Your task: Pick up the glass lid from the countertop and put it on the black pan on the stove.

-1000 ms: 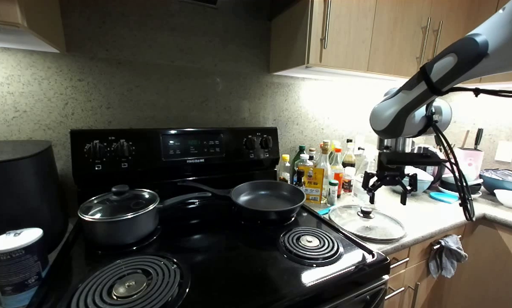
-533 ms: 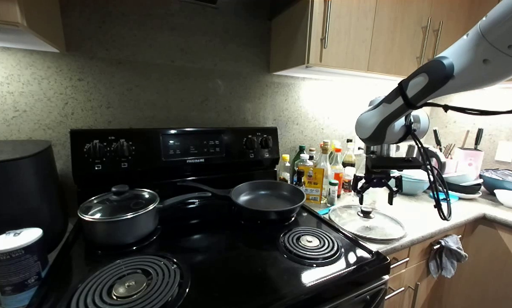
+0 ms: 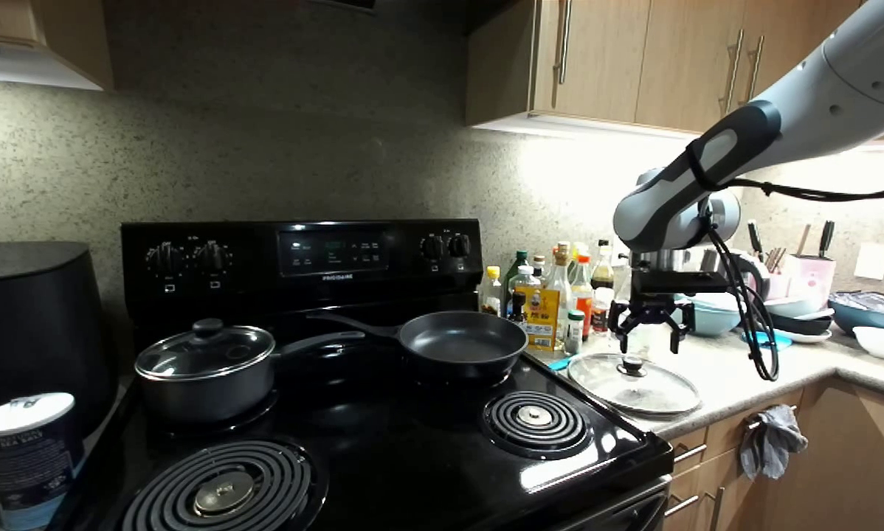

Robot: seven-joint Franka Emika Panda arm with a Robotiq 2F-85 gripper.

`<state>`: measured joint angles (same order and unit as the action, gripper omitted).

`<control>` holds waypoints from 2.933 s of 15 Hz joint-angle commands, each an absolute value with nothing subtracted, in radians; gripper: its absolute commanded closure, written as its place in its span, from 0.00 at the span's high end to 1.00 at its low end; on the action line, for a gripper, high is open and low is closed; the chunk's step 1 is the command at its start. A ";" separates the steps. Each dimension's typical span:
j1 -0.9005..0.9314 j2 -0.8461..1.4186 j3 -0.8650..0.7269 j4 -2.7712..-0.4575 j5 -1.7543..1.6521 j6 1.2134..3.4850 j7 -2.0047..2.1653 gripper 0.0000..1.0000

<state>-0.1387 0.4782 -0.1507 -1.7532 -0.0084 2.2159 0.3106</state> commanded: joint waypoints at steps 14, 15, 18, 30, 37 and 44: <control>-0.155 0.771 -0.192 -1.379 -0.003 1.970 0.380 1.00; -0.156 0.769 -0.189 -1.380 0.006 1.985 0.386 1.00; -0.167 0.795 -0.182 -1.340 0.022 1.989 0.384 1.00; -0.179 0.883 -0.192 -1.222 0.009 1.970 0.380 1.00; -0.162 0.910 -0.192 -1.164 -0.015 1.957 0.367 1.00; -0.166 0.932 -0.189 -1.146 -0.007 1.962 0.364 1.00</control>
